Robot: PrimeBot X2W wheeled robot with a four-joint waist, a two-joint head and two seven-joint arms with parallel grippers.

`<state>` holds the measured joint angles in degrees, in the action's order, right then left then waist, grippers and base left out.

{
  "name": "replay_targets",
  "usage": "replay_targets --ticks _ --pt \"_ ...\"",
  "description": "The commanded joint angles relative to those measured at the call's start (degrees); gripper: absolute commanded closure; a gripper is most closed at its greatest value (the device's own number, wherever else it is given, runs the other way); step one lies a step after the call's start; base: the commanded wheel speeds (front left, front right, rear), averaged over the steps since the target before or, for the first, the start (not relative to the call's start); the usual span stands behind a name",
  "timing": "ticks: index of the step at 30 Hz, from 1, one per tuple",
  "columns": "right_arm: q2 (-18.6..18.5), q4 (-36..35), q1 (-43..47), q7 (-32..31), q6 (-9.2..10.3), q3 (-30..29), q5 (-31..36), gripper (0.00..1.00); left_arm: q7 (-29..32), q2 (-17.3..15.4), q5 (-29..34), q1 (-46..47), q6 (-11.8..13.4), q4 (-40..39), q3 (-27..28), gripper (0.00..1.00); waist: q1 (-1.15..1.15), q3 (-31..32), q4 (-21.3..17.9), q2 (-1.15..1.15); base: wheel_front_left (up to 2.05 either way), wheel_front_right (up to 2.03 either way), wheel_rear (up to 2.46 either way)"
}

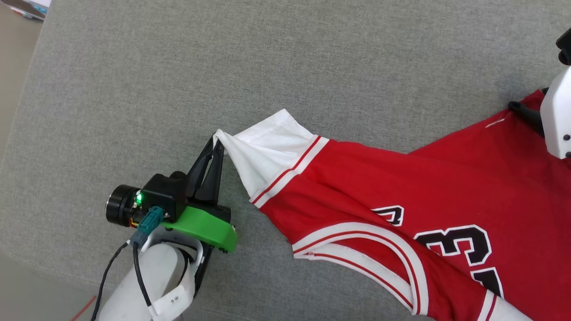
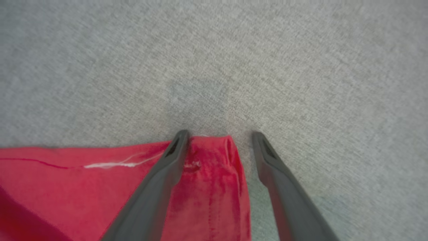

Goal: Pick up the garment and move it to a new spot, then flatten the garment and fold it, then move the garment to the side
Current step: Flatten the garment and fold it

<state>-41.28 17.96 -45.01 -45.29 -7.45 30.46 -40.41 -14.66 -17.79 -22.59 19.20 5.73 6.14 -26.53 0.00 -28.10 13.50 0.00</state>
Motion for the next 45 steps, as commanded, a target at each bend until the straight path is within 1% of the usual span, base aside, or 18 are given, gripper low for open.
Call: replay_targets --ticks 1,4,7,12,19,25,30,34,37,40,43,44,45 --pt "1.6 2.2 2.6 0.3 -0.03 2.7 -1.1 1.0 -0.3 0.3 0.9 0.4 -0.4 0.3 0.5 1.0 0.0 0.9 -0.9 0.0 0.0 0.0 0.0" --pt "1.8 2.6 1.1 4.7 -0.03 2.4 -2.2 1.0 -0.3 0.4 1.4 0.1 -1.0 0.8 0.8 1.0 0.0 2.3 -1.8 0.0 0.0 0.0 0.0" --pt "1.8 2.6 -0.1 9.7 -0.03 2.3 -2.9 1.0 -0.3 0.3 2.0 -0.2 -1.4 1.4 1.1 1.0 0.0 5.0 -2.7 0.0 0.0 0.0 0.0" --pt "0.4 0.7 -0.4 17.7 -0.03 2.0 -4.7 1.0 -0.3 -0.8 2.7 -0.9 -1.4 1.5 2.1 1.0 0.0 10.3 -4.2 0.0 0.0 0.0 0.0" --pt "-2.3 -3.9 1.0 24.1 -0.03 1.0 -6.9 1.0 0.2 -3.7 3.1 0.6 -1.4 -0.2 3.6 1.0 0.0 14.8 -6.5 0.0 0.0 0.0 0.0" --pt "-2.9 -7.9 0.6 27.7 -0.03 -1.4 -6.9 1.0 2.9 -7.4 4.5 6.8 -2.5 -3.8 4.8 1.0 0.0 16.1 -8.6 0.0 0.0 0.0 0.0" --pt "-2.5 -10.1 -2.1 28.8 -0.03 -3.7 -4.2 1.0 7.0 -9.5 6.7 17.6 -4.6 -7.3 4.8 1.0 0.0 14.4 -9.9 0.0 0.0 0.0 0.0" --pt "-1.1 -10.9 -6.8 29.2 -0.03 -6.4 -1.3 1.0 9.9 -9.5 6.9 29.1 -7.1 -8.1 5.3 1.0 0.0 10.8 -10.9 0.0 0.0 0.0 0.0" --pt "0.5 -10.8 -11.7 29.1 -0.03 -8.7 1.2 1.0 11.5 -9.3 7.0 38.6 -9.0 -6.9 5.5 1.0 0.0 7.6 -11.6 0.0 0.0 0.0 0.0" --pt "2.2 -9.8 -18.3 28.5 -0.03 -10.6 3.9 1.0 12.9 -8.5 6.3 49.0 -10.8 -3.5 5.4 1.0 0.0 4.2 -12.0 0.0 0.0 0.0 0.0" --pt "3.6 -8.2 -25.3 28.3 -0.03 -11.6 6.8 1.0 13.3 -8.5 6.5 58.5 -11.9 1.2 5.0 1.0 0.0 1.5 -12.3 0.0 0.0 0.0 0.0" --pt "5.1 -5.6 -33.1 28.9 -0.03 -12.3 9.8 1.0 13.1 -9.1 8.2 68.1 -12.6 6.2 3.2 1.0 0.0 -1.1 -12.5 0.0 0.0 0.0 0.0" --pt "5.3 -4.9 -35.2 29.1 -0.03 -12.4 10.6 1.0 12.9 -9.3 8.7 70.8 -12.7 7.4 2.6 1.0 0.0 -1.7 -12.4 0.0 0.0 0.0 0.0"
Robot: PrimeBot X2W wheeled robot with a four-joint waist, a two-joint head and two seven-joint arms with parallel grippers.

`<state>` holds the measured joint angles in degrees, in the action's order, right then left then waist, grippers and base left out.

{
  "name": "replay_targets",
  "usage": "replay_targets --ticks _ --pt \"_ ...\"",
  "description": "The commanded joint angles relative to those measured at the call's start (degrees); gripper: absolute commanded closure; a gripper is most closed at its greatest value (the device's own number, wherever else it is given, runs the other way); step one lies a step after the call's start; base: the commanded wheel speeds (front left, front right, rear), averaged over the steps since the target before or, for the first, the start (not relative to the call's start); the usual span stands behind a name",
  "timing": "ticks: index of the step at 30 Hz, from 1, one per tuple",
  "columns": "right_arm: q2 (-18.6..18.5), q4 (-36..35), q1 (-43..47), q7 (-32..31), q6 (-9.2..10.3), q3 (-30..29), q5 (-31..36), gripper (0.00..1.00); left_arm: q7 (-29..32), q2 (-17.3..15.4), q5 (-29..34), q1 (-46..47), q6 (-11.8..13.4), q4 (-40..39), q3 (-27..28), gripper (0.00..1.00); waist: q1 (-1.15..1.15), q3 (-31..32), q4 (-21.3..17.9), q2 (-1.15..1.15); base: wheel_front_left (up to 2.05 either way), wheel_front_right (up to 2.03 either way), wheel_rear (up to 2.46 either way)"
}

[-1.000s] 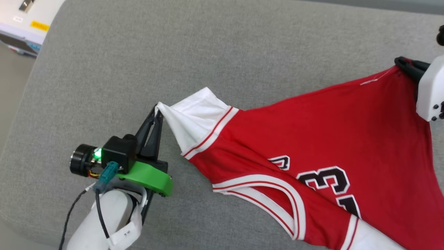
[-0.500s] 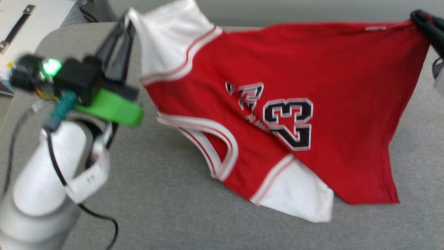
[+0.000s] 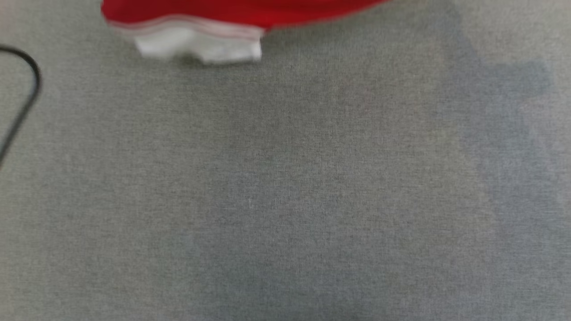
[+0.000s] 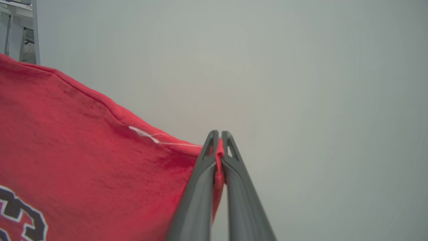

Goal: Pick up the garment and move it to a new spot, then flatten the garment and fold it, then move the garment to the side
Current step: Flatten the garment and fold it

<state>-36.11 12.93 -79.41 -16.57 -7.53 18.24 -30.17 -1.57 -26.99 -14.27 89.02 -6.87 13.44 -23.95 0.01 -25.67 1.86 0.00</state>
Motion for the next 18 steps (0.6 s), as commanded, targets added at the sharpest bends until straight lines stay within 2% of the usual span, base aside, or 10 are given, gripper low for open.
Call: replay_targets --ticks 1,5,10,14,18 --pt "0.5 1.0 -3.4 0.8 0.04 -0.4 1.2 1.0 -0.4 0.1 0.3 4.0 -0.3 1.7 -0.4 1.0 -0.01 -5.0 -0.8 0.0 0.0 0.0 0.0" --pt "1.6 5.3 -11.9 2.2 0.04 -0.1 4.3 1.0 -1.8 0.3 0.2 13.3 -0.5 7.4 -2.0 1.0 -0.01 -7.4 -0.6 0.0 0.0 0.0 0.0" --pt "2.4 12.1 -19.2 5.3 0.04 2.3 6.4 1.0 -4.1 0.8 -1.3 19.8 -0.6 14.3 -3.8 1.0 -0.01 -9.7 -0.4 0.0 0.0 0.0 0.0" --pt "3.4 16.6 -19.9 7.7 0.04 5.2 5.9 1.0 -6.9 0.8 -3.0 19.4 -0.6 18.4 -5.8 1.0 -0.01 -10.7 -0.3 0.0 0.0 0.0 0.0" --pt "4.4 19.6 -16.2 10.8 0.04 8.6 3.9 1.0 -10.0 0.6 -5.2 14.7 -0.6 21.3 -6.5 1.0 -0.01 -10.5 -0.4 0.0 0.0 0.0 0.0"
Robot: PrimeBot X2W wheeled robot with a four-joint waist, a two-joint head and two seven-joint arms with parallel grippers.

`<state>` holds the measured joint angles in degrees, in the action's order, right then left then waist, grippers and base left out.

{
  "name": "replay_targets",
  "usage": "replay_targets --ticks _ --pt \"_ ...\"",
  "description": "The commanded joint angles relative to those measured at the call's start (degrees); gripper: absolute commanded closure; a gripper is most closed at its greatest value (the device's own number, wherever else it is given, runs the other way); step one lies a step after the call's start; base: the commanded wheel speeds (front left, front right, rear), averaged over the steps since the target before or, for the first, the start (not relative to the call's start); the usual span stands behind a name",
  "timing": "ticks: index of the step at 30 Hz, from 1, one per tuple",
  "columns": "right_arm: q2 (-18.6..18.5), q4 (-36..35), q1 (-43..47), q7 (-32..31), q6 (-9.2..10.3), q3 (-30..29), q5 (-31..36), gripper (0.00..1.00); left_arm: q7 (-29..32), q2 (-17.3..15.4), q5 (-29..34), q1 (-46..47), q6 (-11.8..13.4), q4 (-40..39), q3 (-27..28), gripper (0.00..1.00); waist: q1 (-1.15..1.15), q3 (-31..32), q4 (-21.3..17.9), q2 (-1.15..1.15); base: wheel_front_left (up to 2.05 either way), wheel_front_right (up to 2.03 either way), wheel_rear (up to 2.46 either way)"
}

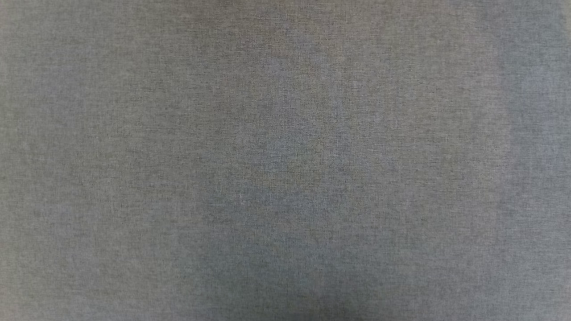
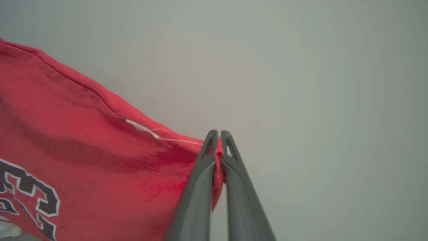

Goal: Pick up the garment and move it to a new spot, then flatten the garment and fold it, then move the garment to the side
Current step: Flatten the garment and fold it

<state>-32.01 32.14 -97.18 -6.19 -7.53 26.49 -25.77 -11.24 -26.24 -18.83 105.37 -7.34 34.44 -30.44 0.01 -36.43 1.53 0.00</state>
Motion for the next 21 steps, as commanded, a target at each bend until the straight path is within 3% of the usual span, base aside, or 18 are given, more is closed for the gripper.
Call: replay_targets --ticks 1,5,10,21 --pt "0.5 0.9 2.8 1.1 0.04 1.2 -1.1 1.0 -0.9 -0.2 -1.0 -3.4 -0.1 0.6 -0.1 1.0 -0.01 0.5 -0.1 0.0 0.0 0.0 0.0" --pt "1.2 3.1 8.9 4.6 0.04 5.3 -3.9 1.0 -2.6 -0.8 -2.2 -12.5 0.2 0.2 -0.7 1.0 -0.01 2.4 0.0 0.0 0.0 0.0 0.0" --pt "0.7 3.4 17.8 8.7 0.04 10.4 -8.3 1.0 -3.5 -2.1 -3.6 -27.3 2.5 -3.2 -0.6 1.0 -0.01 6.2 0.3 0.0 0.0 0.0 0.0" --pt "-5.0 -2.5 43.1 12.7 0.04 21.6 -17.6 1.0 -3.7 -5.0 -6.9 -65.3 9.8 -17.1 -1.7 1.0 -0.01 19.5 1.1 0.0 0.0 0.0 0.0"
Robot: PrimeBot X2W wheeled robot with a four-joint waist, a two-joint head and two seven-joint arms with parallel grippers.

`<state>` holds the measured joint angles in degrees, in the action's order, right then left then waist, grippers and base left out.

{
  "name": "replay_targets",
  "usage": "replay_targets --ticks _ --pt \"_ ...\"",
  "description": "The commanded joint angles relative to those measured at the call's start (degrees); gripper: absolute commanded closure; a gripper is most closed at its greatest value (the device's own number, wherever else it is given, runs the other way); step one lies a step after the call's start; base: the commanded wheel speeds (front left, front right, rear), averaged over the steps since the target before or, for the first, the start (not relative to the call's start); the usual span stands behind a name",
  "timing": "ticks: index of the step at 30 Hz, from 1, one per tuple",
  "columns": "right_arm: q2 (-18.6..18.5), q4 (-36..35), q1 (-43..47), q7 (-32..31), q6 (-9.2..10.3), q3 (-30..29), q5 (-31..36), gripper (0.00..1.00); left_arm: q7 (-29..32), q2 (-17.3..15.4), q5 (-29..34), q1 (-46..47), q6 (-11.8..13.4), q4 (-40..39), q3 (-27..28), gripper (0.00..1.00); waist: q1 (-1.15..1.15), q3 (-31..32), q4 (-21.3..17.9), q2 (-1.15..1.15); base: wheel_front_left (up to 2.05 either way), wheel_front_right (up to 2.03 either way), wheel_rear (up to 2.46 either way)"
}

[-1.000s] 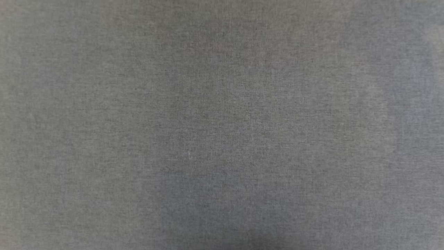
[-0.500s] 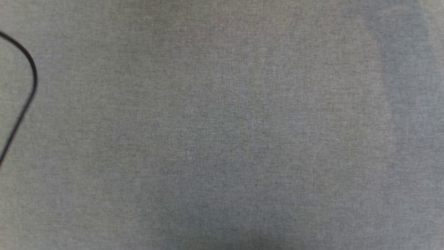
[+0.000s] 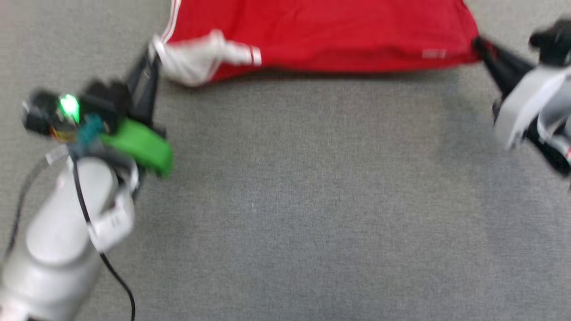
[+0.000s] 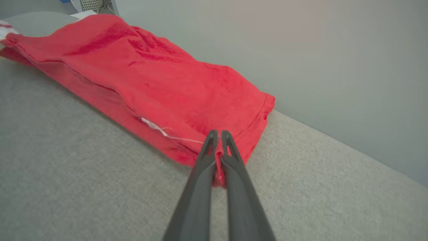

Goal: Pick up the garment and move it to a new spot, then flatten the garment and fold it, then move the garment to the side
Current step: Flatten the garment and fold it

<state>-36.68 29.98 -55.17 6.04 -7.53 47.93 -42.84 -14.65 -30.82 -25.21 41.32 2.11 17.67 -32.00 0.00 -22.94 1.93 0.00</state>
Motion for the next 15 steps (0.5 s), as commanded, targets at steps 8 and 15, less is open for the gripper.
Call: replay_targets --ticks 8,15 --pt "-4.2 -5.2 20.4 0.9 0.04 1.0 -4.6 1.0 1.3 -1.9 -5.2 -23.6 5.3 -7.7 -2.3 1.0 0.0 13.0 1.0 0.0 0.0 0.0 0.0" --pt "-6.4 -9.4 35.5 0.1 0.04 -2.8 -6.3 1.0 2.2 -1.4 -9.2 -37.3 8.1 -10.2 -4.1 1.0 0.0 16.7 0.4 0.0 0.0 0.0 0.0"
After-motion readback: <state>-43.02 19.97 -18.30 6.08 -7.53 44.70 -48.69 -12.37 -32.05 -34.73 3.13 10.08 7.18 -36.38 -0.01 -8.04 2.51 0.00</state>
